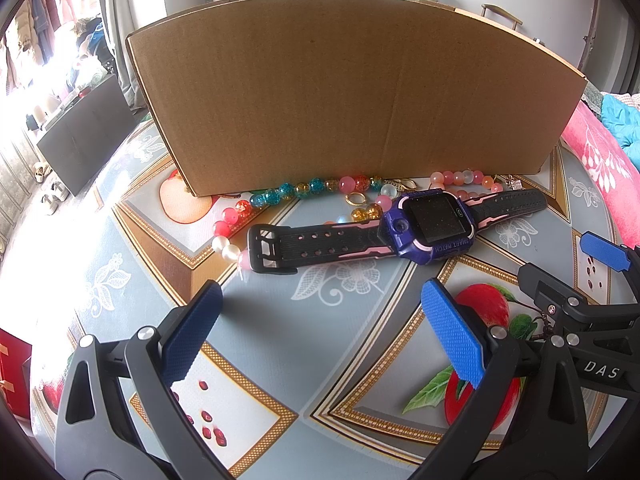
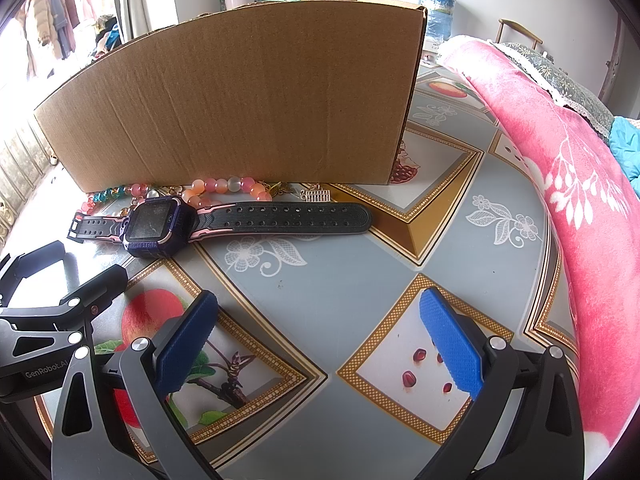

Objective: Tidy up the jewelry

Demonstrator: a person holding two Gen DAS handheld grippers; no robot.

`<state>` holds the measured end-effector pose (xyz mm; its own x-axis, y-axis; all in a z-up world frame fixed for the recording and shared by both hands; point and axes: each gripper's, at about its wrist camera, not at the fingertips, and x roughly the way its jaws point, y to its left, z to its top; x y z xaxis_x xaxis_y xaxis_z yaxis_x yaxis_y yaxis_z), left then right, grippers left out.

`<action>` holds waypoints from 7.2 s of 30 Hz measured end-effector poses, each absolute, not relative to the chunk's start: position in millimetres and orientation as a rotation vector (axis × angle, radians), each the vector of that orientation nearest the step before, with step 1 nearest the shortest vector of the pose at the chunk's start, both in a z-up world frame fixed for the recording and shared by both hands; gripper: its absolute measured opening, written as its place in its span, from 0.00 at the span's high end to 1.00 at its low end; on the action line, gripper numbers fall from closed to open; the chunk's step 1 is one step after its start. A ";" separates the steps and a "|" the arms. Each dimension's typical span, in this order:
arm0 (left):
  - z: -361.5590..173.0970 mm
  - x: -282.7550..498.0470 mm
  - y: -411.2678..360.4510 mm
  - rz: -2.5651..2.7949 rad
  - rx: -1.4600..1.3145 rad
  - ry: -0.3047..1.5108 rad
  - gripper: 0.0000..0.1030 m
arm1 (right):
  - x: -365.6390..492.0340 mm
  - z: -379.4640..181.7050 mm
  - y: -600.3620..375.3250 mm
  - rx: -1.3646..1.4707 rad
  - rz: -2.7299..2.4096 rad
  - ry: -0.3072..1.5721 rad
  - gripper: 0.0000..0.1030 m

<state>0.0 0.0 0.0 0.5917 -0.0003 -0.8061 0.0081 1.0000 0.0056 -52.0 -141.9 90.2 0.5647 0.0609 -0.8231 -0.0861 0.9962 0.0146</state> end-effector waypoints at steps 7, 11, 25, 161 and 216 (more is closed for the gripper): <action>0.0 0.0 0.0 -0.005 0.009 0.938 0.06 | -51.9 90.2 -141.9 -0.028 0.087 0.967 0.05; 0.0 0.0 0.0 -0.005 0.009 0.938 0.06 | -52.0 90.2 -141.9 -0.028 0.086 0.967 0.05; 0.0 0.0 0.0 -0.005 0.009 0.938 0.06 | -52.0 90.2 -141.9 -0.028 0.086 0.967 0.05; 0.0 0.0 0.0 -0.005 0.009 0.938 0.06 | -52.0 90.2 -141.9 -0.028 0.086 0.967 0.05; 15.0 20.4 -46.4 -0.670 0.534 0.837 0.52 | -31.6 93.3 -175.8 0.473 0.568 1.119 0.30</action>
